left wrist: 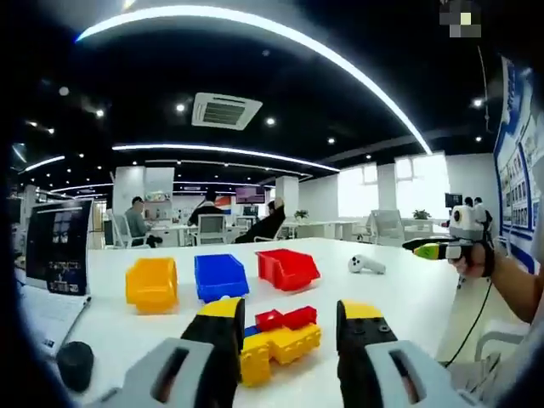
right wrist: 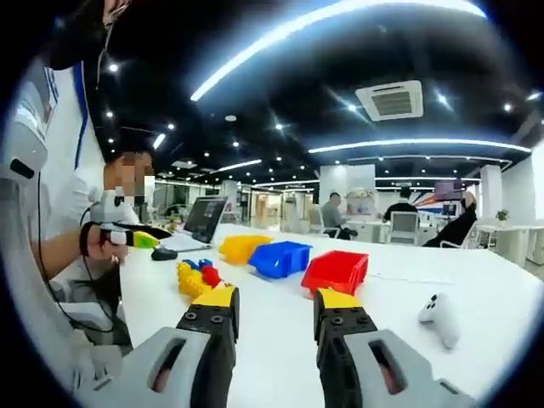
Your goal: Take apart the toy blocks one by one and place each separated block into its matching bin, sorting the blocks by their type until all the connected pieces are disassembled and separated into the correct bins
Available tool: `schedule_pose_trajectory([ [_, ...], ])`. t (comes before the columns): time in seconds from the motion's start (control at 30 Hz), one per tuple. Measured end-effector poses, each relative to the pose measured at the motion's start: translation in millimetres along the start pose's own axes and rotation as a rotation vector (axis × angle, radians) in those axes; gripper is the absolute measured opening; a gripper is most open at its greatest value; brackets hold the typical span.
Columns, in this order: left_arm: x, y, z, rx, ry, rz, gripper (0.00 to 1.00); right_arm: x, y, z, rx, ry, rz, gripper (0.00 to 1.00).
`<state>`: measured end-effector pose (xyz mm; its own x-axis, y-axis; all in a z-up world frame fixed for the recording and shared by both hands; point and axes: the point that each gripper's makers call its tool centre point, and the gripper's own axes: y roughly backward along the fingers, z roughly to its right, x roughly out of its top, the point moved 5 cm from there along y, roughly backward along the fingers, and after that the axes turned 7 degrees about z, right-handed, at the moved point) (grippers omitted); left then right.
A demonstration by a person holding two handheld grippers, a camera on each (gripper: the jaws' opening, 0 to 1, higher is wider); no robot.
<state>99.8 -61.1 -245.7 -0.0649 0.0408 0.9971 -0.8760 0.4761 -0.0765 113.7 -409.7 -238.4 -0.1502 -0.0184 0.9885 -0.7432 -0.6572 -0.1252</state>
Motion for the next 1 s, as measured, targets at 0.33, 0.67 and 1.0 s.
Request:
schedule_pose_trajectory([
  [0.33, 3.2, -0.9, 1.0, -0.012, -0.013, 0.005, 0.44, -1.1, 4.8, -0.1, -0.003, -0.021, -0.002, 0.36],
  [0.67, 1.1, -18.6, -15.1, -0.072, -0.101, -0.064, 0.41, -0.9, -7.9, -11.1, 0.073, 0.019, -0.035, 0.36],
  [1.0, -7.4, -45.2, -39.8, -0.038, -0.04, -0.104, 0.4, -9.4, -50.9, -30.0, 0.21, 0.064, -0.073, 0.35],
])
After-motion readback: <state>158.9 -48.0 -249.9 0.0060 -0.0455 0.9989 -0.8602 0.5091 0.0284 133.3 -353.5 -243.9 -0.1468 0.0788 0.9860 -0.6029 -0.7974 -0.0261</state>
